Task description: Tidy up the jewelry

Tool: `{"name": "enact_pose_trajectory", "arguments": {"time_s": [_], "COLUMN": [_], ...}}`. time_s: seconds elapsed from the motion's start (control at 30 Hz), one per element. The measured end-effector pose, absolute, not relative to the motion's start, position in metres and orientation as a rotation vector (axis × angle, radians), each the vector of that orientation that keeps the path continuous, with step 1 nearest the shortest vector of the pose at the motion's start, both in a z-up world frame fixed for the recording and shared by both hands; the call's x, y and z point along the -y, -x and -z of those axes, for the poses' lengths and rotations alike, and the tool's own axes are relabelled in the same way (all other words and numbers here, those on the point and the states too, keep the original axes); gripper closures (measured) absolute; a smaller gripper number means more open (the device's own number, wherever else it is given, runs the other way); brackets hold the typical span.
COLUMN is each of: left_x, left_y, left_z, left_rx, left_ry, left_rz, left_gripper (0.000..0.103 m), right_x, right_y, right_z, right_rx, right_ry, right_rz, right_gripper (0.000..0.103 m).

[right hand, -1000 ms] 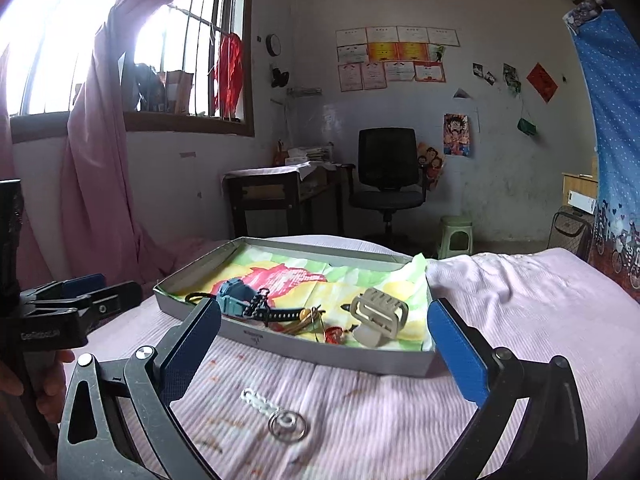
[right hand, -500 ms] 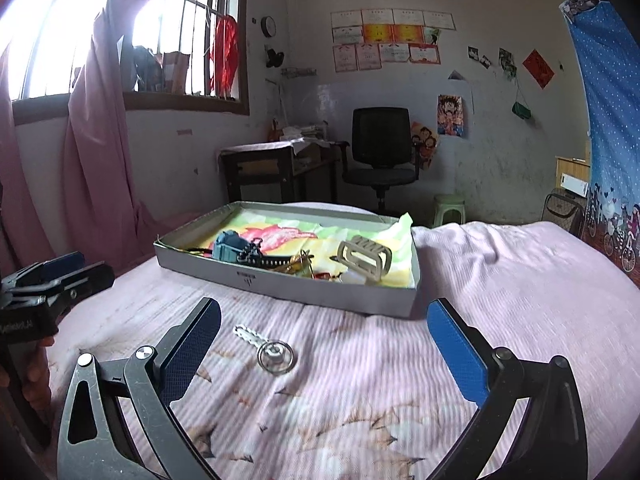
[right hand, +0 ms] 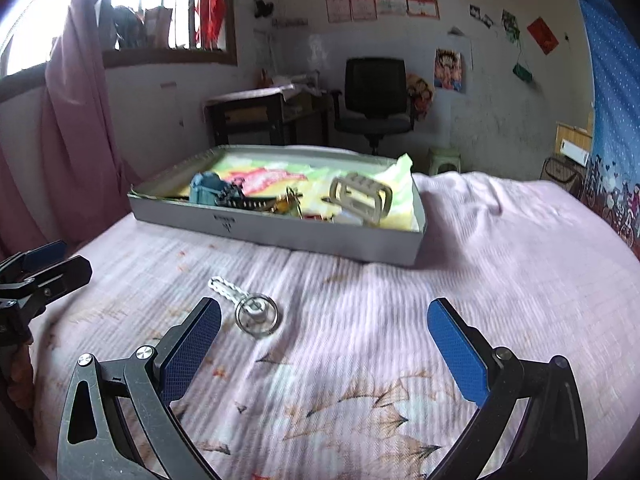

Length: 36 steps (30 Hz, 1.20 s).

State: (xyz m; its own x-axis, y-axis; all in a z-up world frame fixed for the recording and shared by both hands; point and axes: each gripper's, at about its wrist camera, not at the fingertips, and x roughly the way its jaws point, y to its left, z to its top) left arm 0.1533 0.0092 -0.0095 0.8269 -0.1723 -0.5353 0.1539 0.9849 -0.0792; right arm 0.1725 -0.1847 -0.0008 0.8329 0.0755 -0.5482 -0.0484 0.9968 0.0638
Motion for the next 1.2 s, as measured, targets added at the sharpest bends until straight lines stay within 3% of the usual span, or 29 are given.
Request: {"name": "enact_pose_trajectory", "arguments": {"time_s": [0.13,0.23,0.4,0.63,0.93,1.2], "left_x": [-0.005,0.001,0.010,0.026,0.039,0.053], "left_y": [-0.160,-0.164,-0.174,-0.187,-0.218,-0.237], "left_z": [0.014,0.017,0.026,0.028,0.031,0.037], "left_rx": [-0.605,-0.630,-0.697,-0.752,-0.830,-0.874], "left_ry": [0.026,0.004,-0.022,-0.057,-0.012,0.005], "left_rz": [0.208,0.228,0.259,0.346,0.459,0.510], "left_gripper": [0.000,0.005,0.024,0.032,0.041,0.047], "right_x": [0.185,0.184,0.182,0.177,0.166,0.165], "right_y": [-0.177,-0.181,-0.190,-0.201,-0.210,-0.217], "right_z": [0.008,0.011,0.019,0.025,0.032,0.035], "right_rx": [-0.618,-0.641,-0.692,-0.729,-0.762,-0.772], "right_ry": [-0.053,-0.055,-0.063,-0.079,-0.056,-0.062], "right_rz": [-0.063,-0.068,-0.096,-0.158,-0.213,-0.222], "right_gripper": [0.004,0.018,0.040,0.067,0.079,0.082]}}
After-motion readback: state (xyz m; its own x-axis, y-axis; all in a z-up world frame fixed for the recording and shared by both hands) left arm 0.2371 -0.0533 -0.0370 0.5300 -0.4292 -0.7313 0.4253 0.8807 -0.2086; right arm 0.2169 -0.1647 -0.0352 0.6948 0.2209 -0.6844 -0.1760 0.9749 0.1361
